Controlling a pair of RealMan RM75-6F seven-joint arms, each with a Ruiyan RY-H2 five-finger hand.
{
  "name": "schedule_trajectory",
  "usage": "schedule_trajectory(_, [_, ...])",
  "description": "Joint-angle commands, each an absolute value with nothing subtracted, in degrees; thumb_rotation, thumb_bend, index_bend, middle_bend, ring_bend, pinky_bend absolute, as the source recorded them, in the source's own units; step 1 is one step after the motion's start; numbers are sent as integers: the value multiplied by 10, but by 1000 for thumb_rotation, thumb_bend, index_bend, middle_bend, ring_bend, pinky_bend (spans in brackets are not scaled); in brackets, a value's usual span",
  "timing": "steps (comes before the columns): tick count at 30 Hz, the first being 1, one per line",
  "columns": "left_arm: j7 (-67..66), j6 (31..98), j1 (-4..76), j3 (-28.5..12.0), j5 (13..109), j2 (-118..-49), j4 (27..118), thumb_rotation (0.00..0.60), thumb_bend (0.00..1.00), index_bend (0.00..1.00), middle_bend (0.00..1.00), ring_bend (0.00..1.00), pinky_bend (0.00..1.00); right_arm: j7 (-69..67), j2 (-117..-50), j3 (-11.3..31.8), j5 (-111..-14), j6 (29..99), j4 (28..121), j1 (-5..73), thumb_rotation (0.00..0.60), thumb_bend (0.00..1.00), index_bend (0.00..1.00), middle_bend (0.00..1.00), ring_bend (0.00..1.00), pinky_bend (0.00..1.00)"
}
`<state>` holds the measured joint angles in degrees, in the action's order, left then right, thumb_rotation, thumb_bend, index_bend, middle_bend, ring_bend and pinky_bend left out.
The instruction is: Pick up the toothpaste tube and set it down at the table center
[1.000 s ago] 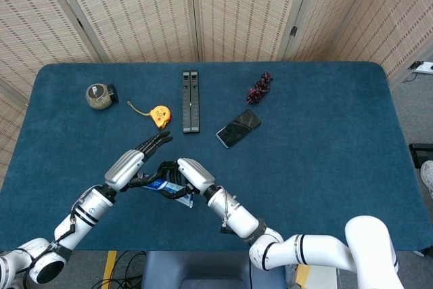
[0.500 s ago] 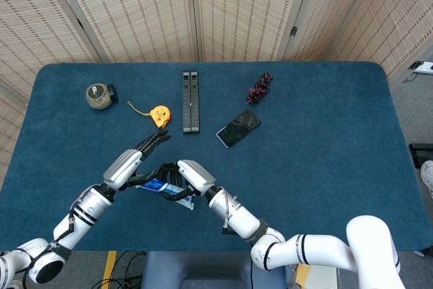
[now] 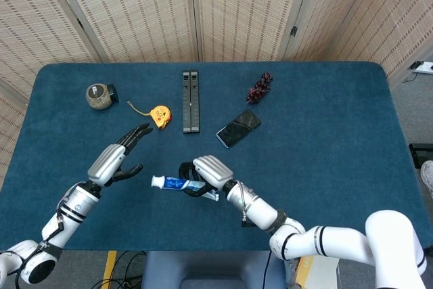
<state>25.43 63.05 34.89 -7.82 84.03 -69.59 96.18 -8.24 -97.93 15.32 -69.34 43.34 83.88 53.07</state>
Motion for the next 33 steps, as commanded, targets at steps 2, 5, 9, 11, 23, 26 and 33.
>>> schedule_trajectory(2, [259,634,345,-79,835,-698,958,0,32,0,0,0,132,22,-928,125,-652,398,845,549,600,587,701,566,549,608])
schedule_trajectory(5, [260,637,342,-80,833,-700,955,0,32,0,0,0,132,70,-920,111,-631,400,841,554,600,512,648,502,484,553])
schedule_trajectory(9, [261,638,340,-80,828,-701,953,0,31,0,0,0,132,120,-921,96,-608,413,835,554,600,389,485,425,418,487])
schedule_trajectory(11, [262,638,338,-81,825,-701,953,0,31,0,0,0,132,131,-921,92,-591,415,836,552,600,351,397,385,386,466])
schedule_trajectory(23, [257,643,324,-84,803,-701,941,21,31,0,0,0,132,84,-887,75,-625,478,859,494,600,279,45,164,192,363])
schedule_trajectory(26, [235,643,315,-89,773,-691,941,243,31,0,0,0,132,53,-842,68,-660,512,881,462,600,279,46,159,185,362])
schedule_trajectory(33, [195,662,284,-102,705,-664,941,600,30,0,0,0,133,25,-723,36,-723,600,931,382,600,379,106,247,205,362])
